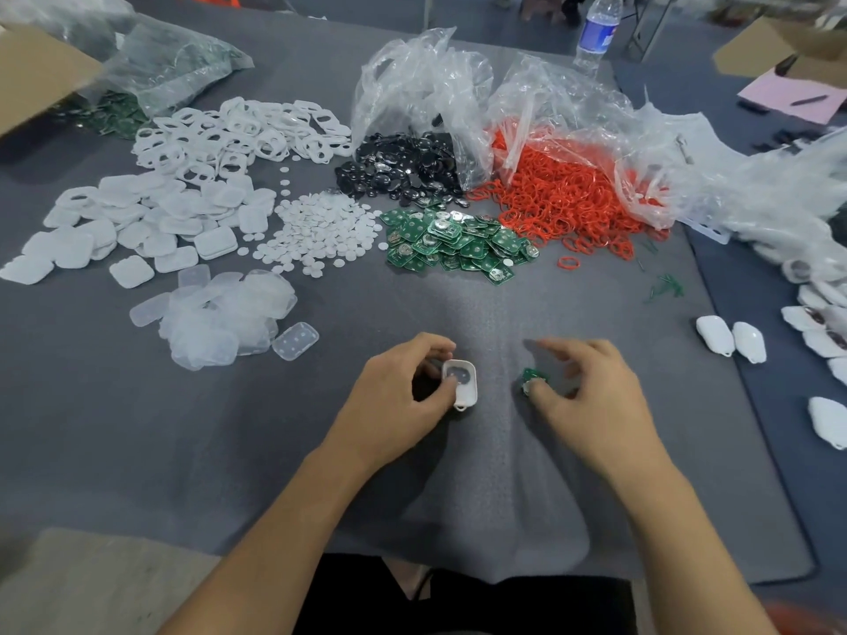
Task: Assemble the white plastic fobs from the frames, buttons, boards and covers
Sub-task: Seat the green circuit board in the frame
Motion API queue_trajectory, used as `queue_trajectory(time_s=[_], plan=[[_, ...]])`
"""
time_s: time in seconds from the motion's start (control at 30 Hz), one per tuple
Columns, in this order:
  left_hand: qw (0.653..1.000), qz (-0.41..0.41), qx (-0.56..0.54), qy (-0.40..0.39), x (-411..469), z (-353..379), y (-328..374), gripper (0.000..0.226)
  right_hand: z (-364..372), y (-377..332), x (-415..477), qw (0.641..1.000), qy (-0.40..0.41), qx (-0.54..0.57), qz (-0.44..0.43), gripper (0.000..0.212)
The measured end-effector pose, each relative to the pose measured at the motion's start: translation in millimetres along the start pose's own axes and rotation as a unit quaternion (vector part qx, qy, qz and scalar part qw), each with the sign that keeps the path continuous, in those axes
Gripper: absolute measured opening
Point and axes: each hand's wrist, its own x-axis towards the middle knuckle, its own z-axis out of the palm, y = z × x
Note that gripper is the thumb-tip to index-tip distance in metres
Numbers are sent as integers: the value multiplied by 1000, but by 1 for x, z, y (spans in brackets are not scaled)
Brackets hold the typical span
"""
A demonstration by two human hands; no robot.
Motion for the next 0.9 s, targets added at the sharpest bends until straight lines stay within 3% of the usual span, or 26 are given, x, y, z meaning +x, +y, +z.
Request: queue_trajectory(time_s=[0.1,0.43,0.63,0.9], plan=[[999,11,32,-7,-1,1,-3,34,-7,10,0,994,-92,-58,11,52],[993,16,58,-98,-4,-10,-7,79,-7,15,-1,983,-92,-79,-138,32],[995,5,45,-87,-2,-8,-6,79,-12,16,-1,979,-104,-38,-171,16],[996,4,43,-83,-2,-6,-8,77,-2,12,-2,973,-100,6,-207,18]])
